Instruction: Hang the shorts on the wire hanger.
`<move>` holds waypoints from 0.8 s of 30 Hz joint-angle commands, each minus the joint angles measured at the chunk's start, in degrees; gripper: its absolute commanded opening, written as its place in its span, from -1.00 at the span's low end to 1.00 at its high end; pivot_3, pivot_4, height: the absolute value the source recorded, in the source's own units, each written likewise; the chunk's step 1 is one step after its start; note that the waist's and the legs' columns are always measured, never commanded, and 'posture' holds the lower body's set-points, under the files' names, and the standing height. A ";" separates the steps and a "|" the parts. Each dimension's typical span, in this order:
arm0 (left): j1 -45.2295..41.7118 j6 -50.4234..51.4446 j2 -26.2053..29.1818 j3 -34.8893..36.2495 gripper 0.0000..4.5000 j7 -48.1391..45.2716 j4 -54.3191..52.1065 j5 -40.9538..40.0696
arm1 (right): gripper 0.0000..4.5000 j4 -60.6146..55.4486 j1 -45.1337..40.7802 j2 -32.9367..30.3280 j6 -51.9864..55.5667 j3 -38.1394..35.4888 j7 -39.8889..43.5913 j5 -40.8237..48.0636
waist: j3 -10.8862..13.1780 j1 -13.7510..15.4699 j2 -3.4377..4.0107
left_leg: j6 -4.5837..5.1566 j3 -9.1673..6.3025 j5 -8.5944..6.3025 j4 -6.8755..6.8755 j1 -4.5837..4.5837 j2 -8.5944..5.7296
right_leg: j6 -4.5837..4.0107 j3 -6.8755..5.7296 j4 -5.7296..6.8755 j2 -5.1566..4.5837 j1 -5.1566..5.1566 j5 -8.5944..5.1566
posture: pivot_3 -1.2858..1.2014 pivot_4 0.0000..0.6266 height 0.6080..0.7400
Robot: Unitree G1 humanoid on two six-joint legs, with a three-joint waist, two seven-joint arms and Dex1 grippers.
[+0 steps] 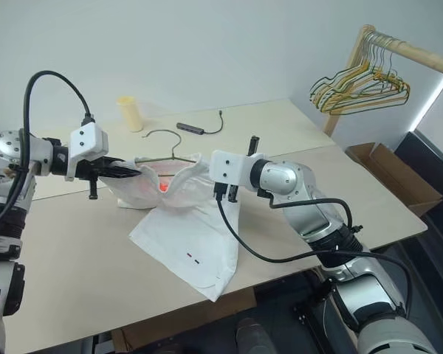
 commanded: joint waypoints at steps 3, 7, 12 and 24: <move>-0.22 -1.21 1.04 2.12 -1.00 -1.29 -2.47 -1.84 | 0.07 -0.66 -0.50 -0.19 -0.42 -4.17 5.27 6.23 | 0.00 0.01 0.00 | 0.00 0.00 0.00 0.00 0.01 0.00 | 0.00 0.00 0.01 0.00 0.01 0.00 | -0.12 -1.00 1.00; 0.44 -1.07 1.35 2.31 -1.00 -3.22 -3.69 -2.91 | 0.50 1.93 -1.41 -0.15 1.19 -5.58 8.30 9.51 | 0.00 0.01 0.00 | 0.00 0.00 0.00 0.00 0.00 0.00 | 0.00 0.00 0.00 0.00 0.01 0.00 | -0.12 -1.00 1.00; 1.13 -0.42 1.34 2.79 -1.00 -3.56 -4.77 -4.27 | 0.50 5.17 -2.52 -0.01 3.23 -6.09 10.75 11.72 | 0.00 -0.02 0.00 | 0.00 -0.01 0.00 0.00 0.02 0.01 | -0.01 0.00 0.02 0.00 0.01 0.01 | -0.11 -1.00 1.00; 2.52 0.43 2.04 3.49 -1.00 -3.93 -6.50 -4.79 | 0.50 4.05 -0.66 -3.41 8.28 -10.37 14.05 17.08 | 0.00 0.20 0.00 | 0.00 -0.02 0.00 0.00 0.01 0.02 | -0.01 0.00 0.01 -0.03 0.01 0.01 | -0.11 -1.00 1.00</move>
